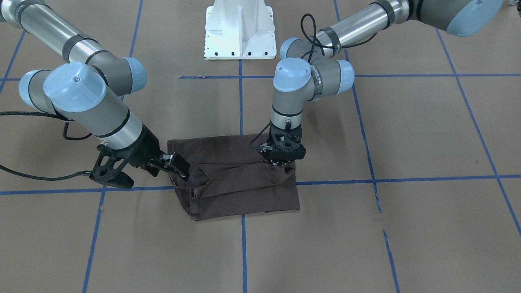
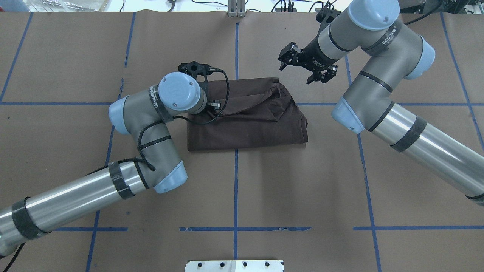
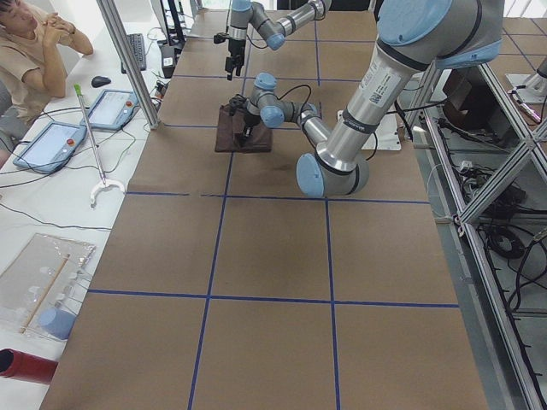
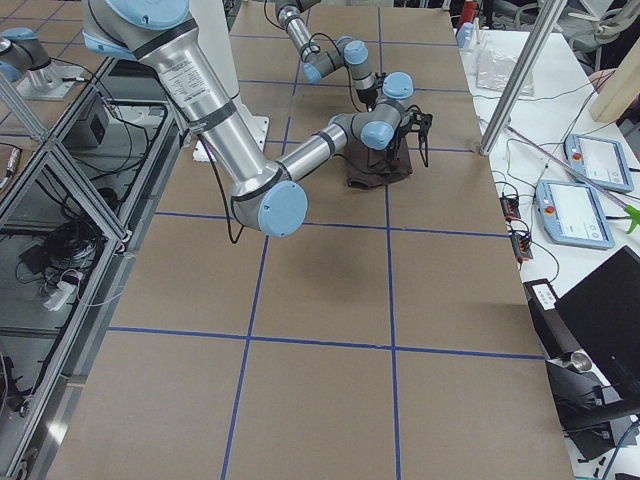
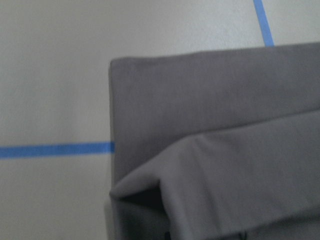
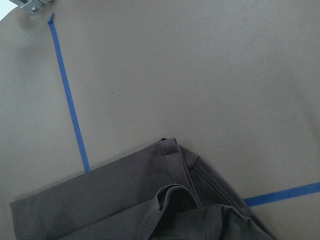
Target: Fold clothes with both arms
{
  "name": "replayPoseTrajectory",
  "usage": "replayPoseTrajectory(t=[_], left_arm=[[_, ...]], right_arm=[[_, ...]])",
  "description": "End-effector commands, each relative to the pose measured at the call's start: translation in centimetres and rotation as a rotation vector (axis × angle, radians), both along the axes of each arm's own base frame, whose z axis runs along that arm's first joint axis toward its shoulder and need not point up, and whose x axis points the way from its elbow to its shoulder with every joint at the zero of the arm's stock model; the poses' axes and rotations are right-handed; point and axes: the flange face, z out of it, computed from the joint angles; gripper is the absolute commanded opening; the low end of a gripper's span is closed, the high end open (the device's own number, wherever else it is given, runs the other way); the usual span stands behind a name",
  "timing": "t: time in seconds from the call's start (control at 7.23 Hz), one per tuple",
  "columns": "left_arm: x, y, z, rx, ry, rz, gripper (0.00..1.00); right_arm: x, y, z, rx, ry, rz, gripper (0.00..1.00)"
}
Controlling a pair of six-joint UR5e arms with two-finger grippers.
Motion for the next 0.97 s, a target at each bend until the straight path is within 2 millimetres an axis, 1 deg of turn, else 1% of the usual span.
replayPoseTrajectory(t=[0.0,0.14,0.28,0.42,0.55,0.69,0.83], left_arm=[[-7.3,-12.6,2.3,0.05,-0.032,-0.067,0.0],[-9.5,-15.0,4.1,0.09,-0.047,-0.065,0.0],[-10.0,-14.8,3.2,0.073,-0.019,-0.032,0.0],[-10.7,-13.2,1.6,0.065,0.028,0.005,0.0],[-11.7,-11.1,-0.1,0.058,0.027,0.013,0.0],[-9.3,-7.8,-1.6,0.037,0.01,0.058,0.0],[-6.4,-5.1,-1.9,0.015,0.015,0.088,0.0]], right_arm=[[1.1,1.2,0.6,0.004,-0.006,0.0,0.96],[1.2,1.3,0.4,0.005,-0.008,0.002,0.96],[1.2,1.3,0.2,0.009,-0.011,0.002,0.97],[1.1,1.3,0.2,0.008,-0.01,0.0,0.97],[1.1,1.3,-0.1,0.012,-0.015,-0.001,0.97],[1.0,1.3,-0.4,0.014,-0.017,-0.001,0.97],[1.0,1.3,-0.5,0.016,-0.017,0.0,0.97]])
